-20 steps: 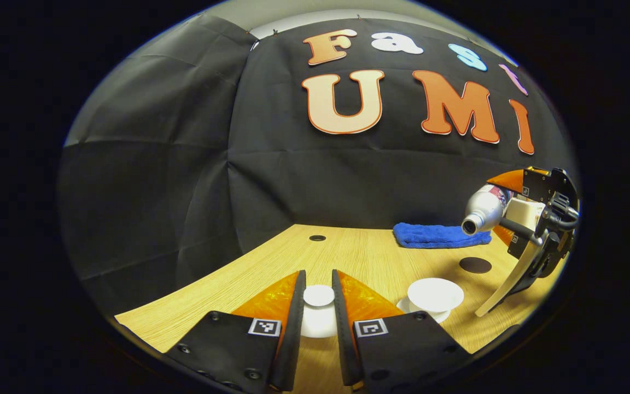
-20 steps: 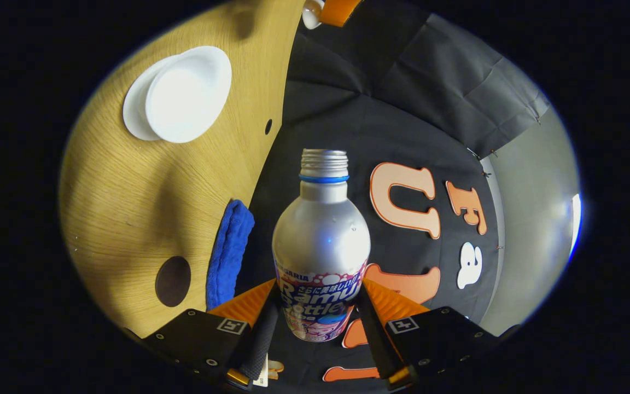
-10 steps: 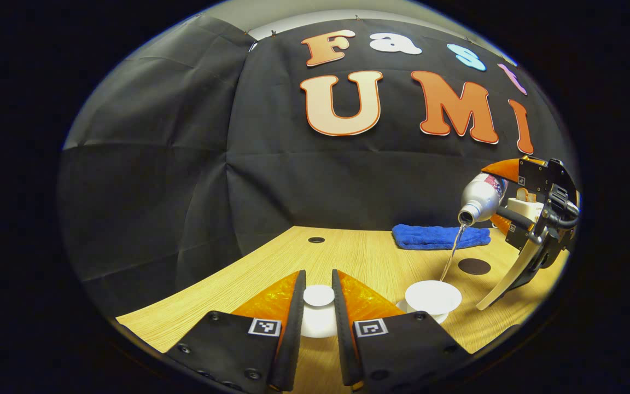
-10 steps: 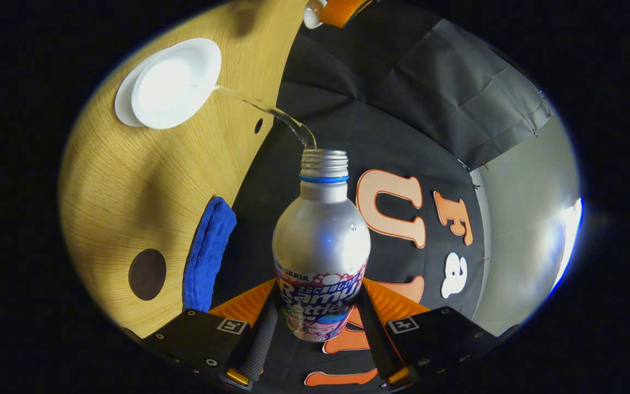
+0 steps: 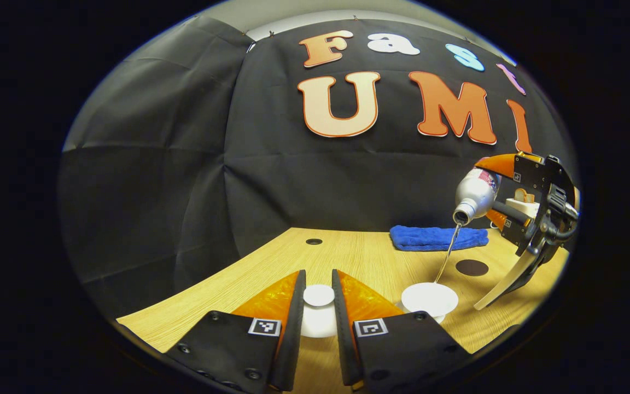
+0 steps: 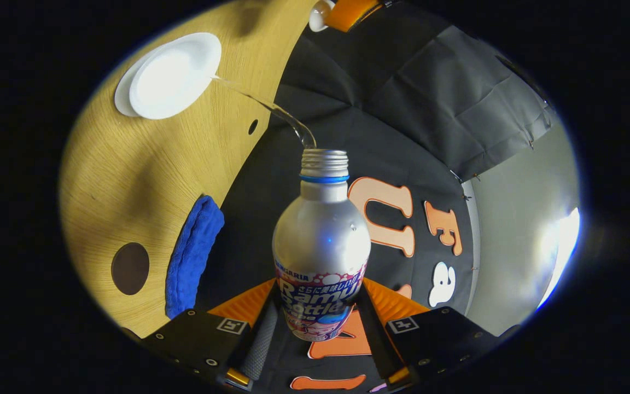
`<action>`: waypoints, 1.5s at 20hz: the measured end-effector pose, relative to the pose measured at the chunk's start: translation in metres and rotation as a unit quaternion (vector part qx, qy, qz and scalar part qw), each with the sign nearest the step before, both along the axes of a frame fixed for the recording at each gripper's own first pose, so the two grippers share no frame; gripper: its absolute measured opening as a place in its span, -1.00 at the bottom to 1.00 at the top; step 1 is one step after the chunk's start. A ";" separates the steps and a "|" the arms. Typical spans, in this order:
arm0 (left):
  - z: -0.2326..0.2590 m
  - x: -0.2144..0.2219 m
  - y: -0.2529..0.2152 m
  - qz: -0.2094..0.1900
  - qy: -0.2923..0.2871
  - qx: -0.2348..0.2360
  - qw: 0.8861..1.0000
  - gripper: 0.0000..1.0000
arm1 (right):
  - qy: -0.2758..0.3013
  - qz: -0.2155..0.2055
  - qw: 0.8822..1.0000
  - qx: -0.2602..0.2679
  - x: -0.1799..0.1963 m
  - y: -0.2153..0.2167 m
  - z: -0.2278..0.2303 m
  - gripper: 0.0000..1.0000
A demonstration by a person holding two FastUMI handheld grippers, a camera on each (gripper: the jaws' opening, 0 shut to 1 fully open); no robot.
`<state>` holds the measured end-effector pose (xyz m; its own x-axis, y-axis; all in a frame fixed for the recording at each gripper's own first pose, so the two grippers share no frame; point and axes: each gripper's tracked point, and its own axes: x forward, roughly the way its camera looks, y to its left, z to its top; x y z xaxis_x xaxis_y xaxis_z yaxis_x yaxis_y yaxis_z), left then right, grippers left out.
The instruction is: Open the teacup lid with one hand, grasp the water bottle and pour water into the teacup with the other hand; after pouring, place the water bottle on the coaster and then close the teacup lid.
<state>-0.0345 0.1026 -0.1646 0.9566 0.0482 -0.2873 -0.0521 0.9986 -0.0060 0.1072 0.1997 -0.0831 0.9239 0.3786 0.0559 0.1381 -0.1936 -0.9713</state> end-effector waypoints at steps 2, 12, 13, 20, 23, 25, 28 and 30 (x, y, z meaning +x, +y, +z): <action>0.000 0.001 -0.002 -0.001 0.000 0.000 1.000 -0.37 | -0.007 0.005 1.000 -0.013 -0.004 0.002 -0.007 0.55; -0.004 -0.003 0.001 0.003 0.006 0.008 1.000 -0.31 | -0.002 0.042 0.998 -0.048 -0.017 0.019 -0.041 0.55; -0.004 -0.002 0.002 0.003 0.006 0.009 1.000 -0.31 | -0.003 0.045 0.998 -0.050 -0.019 0.020 -0.041 0.55; -0.004 -0.003 -0.003 0.000 0.007 0.014 1.000 -0.30 | -0.007 0.070 0.995 -0.073 -0.025 0.026 -0.058 0.55; -0.002 -0.002 -0.004 -0.001 0.004 0.013 1.000 -0.31 | -0.006 0.067 0.996 -0.067 -0.025 0.023 -0.057 0.56; -0.003 -0.001 -0.007 -0.004 0.002 0.014 1.000 -0.37 | -0.011 0.067 0.996 -0.062 -0.025 0.024 -0.052 0.51; 0.001 0.000 -0.010 -0.006 -0.003 0.008 1.000 -0.37 | -0.016 0.074 0.995 -0.060 -0.027 0.026 -0.048 0.57; 0.002 -0.001 -0.011 -0.007 -0.007 0.008 1.000 -0.30 | -0.008 0.073 0.996 -0.053 -0.027 0.025 -0.050 0.56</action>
